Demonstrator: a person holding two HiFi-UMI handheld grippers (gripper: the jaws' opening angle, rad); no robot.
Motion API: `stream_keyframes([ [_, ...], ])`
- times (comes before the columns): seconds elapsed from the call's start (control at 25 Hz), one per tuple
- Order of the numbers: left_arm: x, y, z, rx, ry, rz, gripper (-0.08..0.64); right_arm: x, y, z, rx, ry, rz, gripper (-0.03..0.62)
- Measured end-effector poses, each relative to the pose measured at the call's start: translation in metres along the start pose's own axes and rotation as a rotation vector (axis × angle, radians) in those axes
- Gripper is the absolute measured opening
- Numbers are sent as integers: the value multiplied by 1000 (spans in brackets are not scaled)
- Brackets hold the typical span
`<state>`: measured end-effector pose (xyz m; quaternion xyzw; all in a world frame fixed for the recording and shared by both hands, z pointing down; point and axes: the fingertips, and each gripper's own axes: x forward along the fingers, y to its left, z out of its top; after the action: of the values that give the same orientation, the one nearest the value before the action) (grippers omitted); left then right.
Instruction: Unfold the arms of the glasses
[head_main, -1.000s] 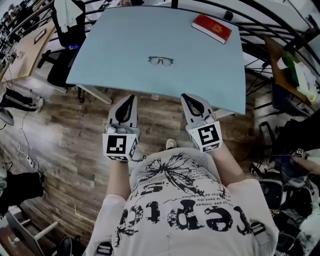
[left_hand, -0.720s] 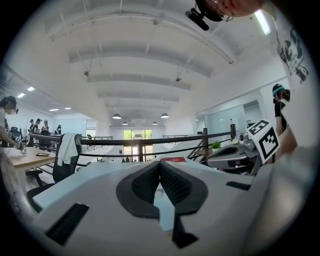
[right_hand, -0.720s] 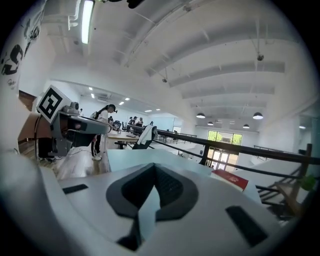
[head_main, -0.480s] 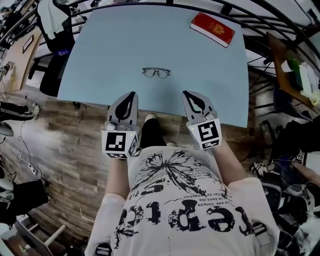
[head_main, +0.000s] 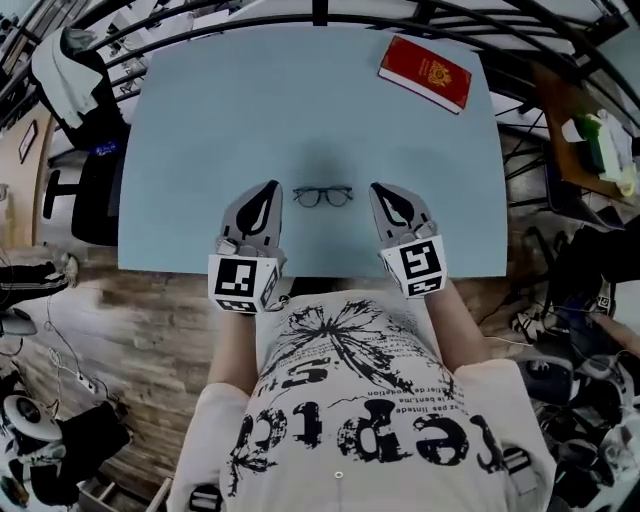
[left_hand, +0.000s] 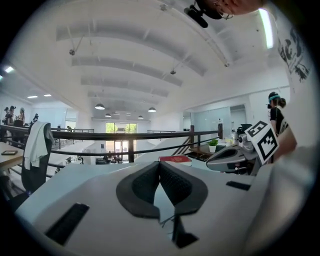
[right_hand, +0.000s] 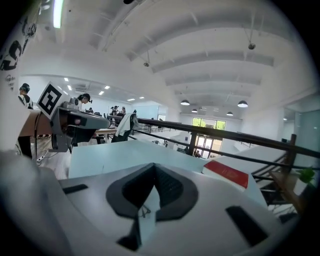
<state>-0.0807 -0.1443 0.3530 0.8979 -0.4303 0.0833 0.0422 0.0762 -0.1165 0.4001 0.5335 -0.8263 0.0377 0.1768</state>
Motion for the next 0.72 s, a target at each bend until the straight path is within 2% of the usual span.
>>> stream_keyframes([
  [0.32, 58, 33, -14, 9, 45, -140, 18, 60, -18, -31, 73, 183, -32, 11],
  [0.52, 76, 36, -26, -15, 60, -174, 18, 81, -15, -60, 116, 328, 36, 11],
  [0.72, 78, 29, -49, -34, 102, -173, 18, 89, -10, -99, 72, 486, 133, 12],
])
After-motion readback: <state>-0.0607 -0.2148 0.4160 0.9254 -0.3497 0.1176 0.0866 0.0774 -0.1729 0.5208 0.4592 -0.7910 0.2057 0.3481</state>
